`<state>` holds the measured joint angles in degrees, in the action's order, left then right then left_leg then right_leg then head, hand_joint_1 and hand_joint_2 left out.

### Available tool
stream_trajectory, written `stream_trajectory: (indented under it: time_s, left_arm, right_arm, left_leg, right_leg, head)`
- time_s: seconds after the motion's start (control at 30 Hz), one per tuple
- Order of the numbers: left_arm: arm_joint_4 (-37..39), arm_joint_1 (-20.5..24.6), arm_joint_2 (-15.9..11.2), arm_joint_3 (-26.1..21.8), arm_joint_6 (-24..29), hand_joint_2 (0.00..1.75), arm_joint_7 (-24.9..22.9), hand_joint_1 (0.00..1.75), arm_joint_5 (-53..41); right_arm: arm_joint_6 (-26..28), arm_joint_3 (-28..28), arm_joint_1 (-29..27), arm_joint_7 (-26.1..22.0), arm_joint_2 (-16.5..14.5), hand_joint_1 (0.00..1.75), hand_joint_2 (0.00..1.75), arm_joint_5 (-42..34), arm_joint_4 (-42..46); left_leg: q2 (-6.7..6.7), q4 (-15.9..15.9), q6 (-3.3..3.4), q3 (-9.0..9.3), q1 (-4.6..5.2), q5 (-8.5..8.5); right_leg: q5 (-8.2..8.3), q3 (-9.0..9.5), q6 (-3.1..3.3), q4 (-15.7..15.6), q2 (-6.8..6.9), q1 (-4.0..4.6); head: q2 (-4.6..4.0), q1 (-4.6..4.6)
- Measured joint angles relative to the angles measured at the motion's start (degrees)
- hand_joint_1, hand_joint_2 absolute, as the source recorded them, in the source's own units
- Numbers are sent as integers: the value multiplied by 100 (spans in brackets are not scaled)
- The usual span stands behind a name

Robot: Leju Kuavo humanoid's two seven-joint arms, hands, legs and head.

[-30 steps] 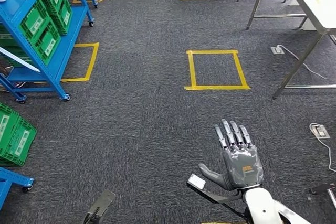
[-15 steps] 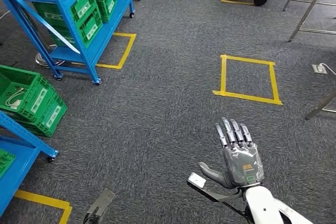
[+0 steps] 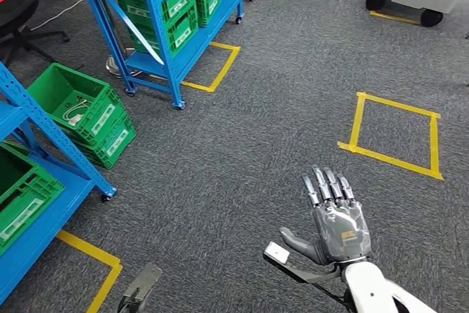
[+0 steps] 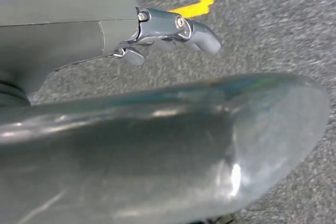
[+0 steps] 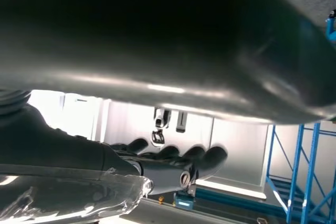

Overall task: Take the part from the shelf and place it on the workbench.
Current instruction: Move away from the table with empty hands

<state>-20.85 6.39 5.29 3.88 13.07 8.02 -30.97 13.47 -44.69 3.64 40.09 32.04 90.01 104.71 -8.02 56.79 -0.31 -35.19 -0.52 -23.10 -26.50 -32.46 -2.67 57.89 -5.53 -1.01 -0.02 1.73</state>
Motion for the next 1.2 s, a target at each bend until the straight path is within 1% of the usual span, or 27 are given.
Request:
stream_trajectory:
  time_s: [0.03, 0.07, 0.1, 0.17, 0.23, 0.27, 0.3, 0.33, 0.4, 0.43, 0.47, 0.53, 0.57, 0.6, 0.67, 0.73, 0.77, 0.8, 0.83, 0.87, 0.9, 0.93, 0.97, 1.0, 1.07, 1.13, 1.2]
  left_arm:
    - [0, -12, -2, 1, -6, 0, 0, 0, 1]
    - [0, -23, -4, 1, -10, 0, 1, 0, 1]
    - [0, -25, -6, 1, -10, 0, 4, 0, 2]
    - [0, -11, -7, 1, -10, 0, 19, 0, 9]
    - [0, -4, -1, 1, -13, 0, 34, 0, 18]
    - [0, -9, 1, 1, -14, 0, 38, 0, 22]
    - [0, -15, 3, 1, -15, 0, 40, 0, 24]
    - [0, -18, 2, 1, -15, 0, 43, 0, 25]
    - [0, -8, 1, 1, -14, 0, 48, 0, 26]
    - [0, 3, 1, 1, -14, 0, 52, 0, 26]
    - [0, 12, 1, 1, -13, 0, 57, 0, 26]
    - [0, 11, -2, 1, -13, 0, 63, 0, 26]
    - [0, 2, -3, 1, -12, 0, 66, 0, 26]
    - [0, -1, -4, 0, -10, 0, 67, 0, 26]
    - [0, 7, 1, 0, -8, 0, 72, 0, 26]
    - [0, 10, 7, 1, -9, 0, 74, 0, 26]
    - [0, 6, 7, 1, -5, 0, 74, 0, 30]
    - [-23, -35, 20, -13, 53, 0, 84, 0, 97]
    - [-165, -163, 79, -78, 235, 0, 86, 0, 292]
    - [-504, -428, 196, -225, 605, 0, 26, 0, 669]
    - [-1068, -855, 361, -459, 1144, 0, -146, 0, 1189]
    - [-1790, -1375, 560, -736, 1739, 0, -437, 0, 1744]
    - [-2495, -1906, 730, -992, 2254, 0, -796, 0, 2202]
    - [-3107, -2404, 869, -1189, 2578, 0, -1112, 0, 2454]
    - [-3943, -3063, 1028, -1432, 2763, 0, -1400, 0, 2503]
    - [-4478, -3315, 1131, -1621, 2748, 0, -1371, 0, 2405]
    - [-4794, -3358, 1219, -1756, 2741, 0, -1310, 0, 2398]
  right_arm:
    - [1, 1, 4, 0, 1, 0, 0, 0, 2]
    - [2, 1, 10, 0, 1, 0, 0, 0, 3]
    - [6, 1, 12, 0, 1, 0, 0, 1, 5]
    - [14, -1, 7, 0, 1, 0, 0, 1, 5]
    - [21, -4, 0, 0, 1, 0, 0, 0, 5]
    - [22, -6, -1, 0, 1, 0, 0, 0, 5]
    - [24, -7, 0, 0, 1, 0, 0, 0, 5]
    - [26, -8, 1, 0, 1, 0, 0, 0, 5]
    - [32, -6, 3, 0, 1, 0, 0, 0, 5]
    - [37, -5, 3, 0, 2, 0, 0, 0, 5]
    - [42, -4, 4, -1, 2, 0, 0, 0, 5]
    - [49, -3, 8, -2, 3, 0, 0, 0, 5]
    - [51, -2, 12, -2, 3, 0, 0, 0, 5]
    - [54, 1, 14, -2, 3, 0, 0, 1, 5]
    - [60, 3, 9, -1, 7, 0, 0, 1, 5]
    - [63, -2, -7, 0, 11, 0, 0, 0, 5]
    - [62, -4, -13, 0, 11, 0, 0, 0, 4]
    - [53, 2, -26, -1, 13, 0, 0, 0, 6]
    - [31, 35, -69, -1, 21, 0, 0, 0, 25]
    - [-4, 111, -154, -1, 46, 0, 0, 0, 72]
    - [-45, 232, -277, -1, 86, 0, 0, 0, 143]
    - [-84, 380, -416, 1, 140, 0, 0, 0, 231]
    - [-115, 519, -536, 1, 195, 0, 0, 0, 315]
    - [-141, 631, -621, 2, 241, 0, 0, 0, 381]
    - [-180, 754, -680, 2, 292, 0, 0, 0, 466]
    - [-199, 807, -673, 2, 314, 0, 0, 1, 512]
    - [-209, 827, -665, 2, 327, 0, 0, 2, 529]
  left_leg:
    - [-27, -10, -39, -22, -17, 15]
    - [57, 17, -65, -47, -13, -6]
    - [219, 132, -84, -108, 0, -91]
    - [601, 723, -106, -391, 27, -438]
    - [713, 1453, -127, -735, 25, -744]
    - [722, 1611, -133, -802, 25, -762]
    - [735, 1541, -135, -752, 25, -673]
    - [779, 1255, -130, -585, 27, -505]
    - [1038, 441, -95, -117, 57, -191]
    - [1144, 152, -67, 42, 73, -113]
    - [1204, 0, -37, 117, 90, -94]
    - [1089, -35, 26, 107, 95, -96]
    - [1019, -42, 54, 106, 85, -89]
    - [950, -49, 85, 109, 71, -80]
    - [819, -56, 130, 113, 44, -66]
    - [678, -55, 147, 112, 41, -63]
    - [602, -53, 148, 114, 41, -64]
    - [520, -51, 147, 121, 39, -64]
    - [437, -48, 140, 137, 37, -69]
    - [361, -45, 127, 160, 33, -81]
    - [300, -36, 103, 182, 40, -103]
    - [255, -26, 73, 197, 44, -124]
    - [227, -16, 45, 201, 44, -138]
    - [195, -9, 17, 191, 40, -140]
    - [157, 5, -24, 150, 16, -143]
    - [370, 240, -62, 16, 39, -322]
    - [653, 932, -91, -297, 58, -708]
  right_leg:
    - [16, 1, 36, -6, 73, 9]
    - [33, 12, 75, -27, 149, 14]
    - [49, 28, 113, -56, 232, 17]
    - [57, 48, 164, -89, 415, 37]
    - [46, 48, 186, -89, 604, 56]
    - [40, 50, 189, -89, 693, 59]
    - [34, 55, 187, -89, 775, 60]
    - [27, 66, 179, -88, 852, 61]
    - [-4, 95, 140, -74, 986, 84]
    - [-21, 107, 115, -68, 1046, 101]
    - [-36, 119, 89, -63, 1105, 120]
    - [-58, 147, 40, -73, 1218, 124]
    - [-92, 144, 8, -49, 1175, 111]
    - [-172, 105, -22, 55, 1057, 90]
    - [-482, -164, -71, 628, 723, 57]
    - [-786, -567, -90, 1419, 588, 50]
    - [-809, -697, -92, 1628, 575, 49]
    - [-718, -720, -89, 1607, 566, 48]
    - [-532, -621, -84, 1352, 542, 40]
    - [-311, -430, -86, 944, 467, 22]
    - [-163, -210, -91, 534, 325, 0]
    - [-77, -34, -85, 230, 196, -19]
    - [-58, 71, -77, 62, 93, -25]
    - [-85, 106, -55, 20, 56, -14]
    - [-72, 101, 5, 10, 188, 4]
    - [-61, 108, 78, -16, 388, 8]
    - [-62, 106, 138, -25, 600, 29]
  head:
    - [0, 1]
    - [0, -2]
    - [0, -13]
    - [0, -28]
    - [0, -33]
    - [0, -34]
    - [0, -34]
    - [0, -34]
    - [0, -39]
    - [0, -36]
    - [0, -38]
    - [0, -36]
    - [0, -36]
    - [0, -29]
    - [0, -7]
    - [0, 7]
    - [0, 9]
    - [0, 8]
    - [0, 9]
    - [0, 9]
    - [0, 11]
    - [0, 11]
    - [0, 11]
    - [0, 10]
    - [0, 8]
    - [0, -13]
    - [0, -33]
